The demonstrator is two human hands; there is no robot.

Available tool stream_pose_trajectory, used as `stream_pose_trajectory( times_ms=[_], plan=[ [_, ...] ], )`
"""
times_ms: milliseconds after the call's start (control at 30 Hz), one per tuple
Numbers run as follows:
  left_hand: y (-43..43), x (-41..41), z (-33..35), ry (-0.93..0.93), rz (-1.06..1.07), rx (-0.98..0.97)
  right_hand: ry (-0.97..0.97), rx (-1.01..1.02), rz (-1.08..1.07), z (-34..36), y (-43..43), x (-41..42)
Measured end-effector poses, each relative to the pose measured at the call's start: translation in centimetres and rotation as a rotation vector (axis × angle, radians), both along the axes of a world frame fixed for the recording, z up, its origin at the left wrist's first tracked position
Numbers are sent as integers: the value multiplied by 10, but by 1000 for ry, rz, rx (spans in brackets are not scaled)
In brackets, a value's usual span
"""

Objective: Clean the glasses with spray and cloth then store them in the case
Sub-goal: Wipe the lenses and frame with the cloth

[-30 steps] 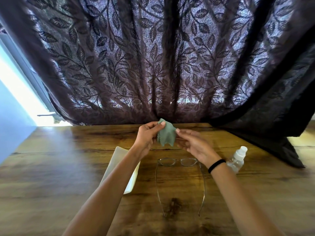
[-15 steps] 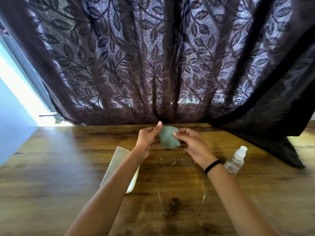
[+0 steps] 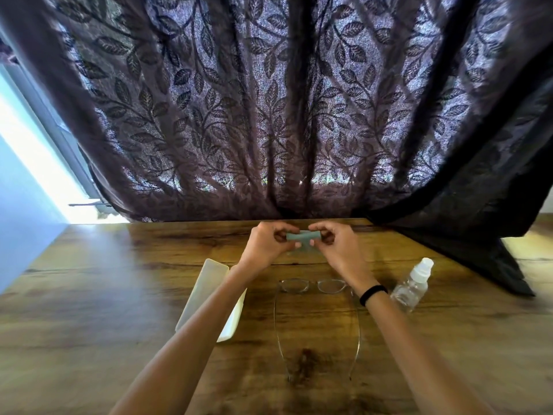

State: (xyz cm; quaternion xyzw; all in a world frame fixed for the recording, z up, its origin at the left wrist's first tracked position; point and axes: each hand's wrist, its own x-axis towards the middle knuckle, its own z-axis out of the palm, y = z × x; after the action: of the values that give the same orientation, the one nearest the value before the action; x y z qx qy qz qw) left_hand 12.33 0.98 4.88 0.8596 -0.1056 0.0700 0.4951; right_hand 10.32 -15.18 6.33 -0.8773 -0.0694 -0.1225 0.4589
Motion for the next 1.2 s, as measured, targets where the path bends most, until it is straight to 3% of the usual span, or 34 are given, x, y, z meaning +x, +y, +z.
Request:
stream_pose_trajectory(
  times_ms=[100,233,300,433,500,600,733,867,1033,1200],
  plan=[
    [-2,0,2,-62,19,59,-88,-160,-52,-2,-1,-1],
    [-2,-2,7,-50,-4,38,-95,-125,-53,-2,-5,2],
    [-2,-5,10,51,-58,-109,42,121,8,0,-9,1],
    [-6,-15,17,442,-134,-547,421,864,135,2,-10,-7],
    [-10,-18,19,503,-129,-623,576,1142,130,-1,-9,-10],
    [-13,-21,21,536,-106,-719,731,1378,159,-9,-4,-20],
    [-16,-27,19,554,-79,-779,789,1527,177,-18,5,-30],
    [-15,-31,17,452,-71,-602,748,1598,92,-19,8,-29],
    [9,-29,5,274,-51,-250,674,1505,-12,-19,-6,-26],
    [44,-36,-18,-213,-206,475,667,1510,-39,-21,-17,-29]
  ],
)
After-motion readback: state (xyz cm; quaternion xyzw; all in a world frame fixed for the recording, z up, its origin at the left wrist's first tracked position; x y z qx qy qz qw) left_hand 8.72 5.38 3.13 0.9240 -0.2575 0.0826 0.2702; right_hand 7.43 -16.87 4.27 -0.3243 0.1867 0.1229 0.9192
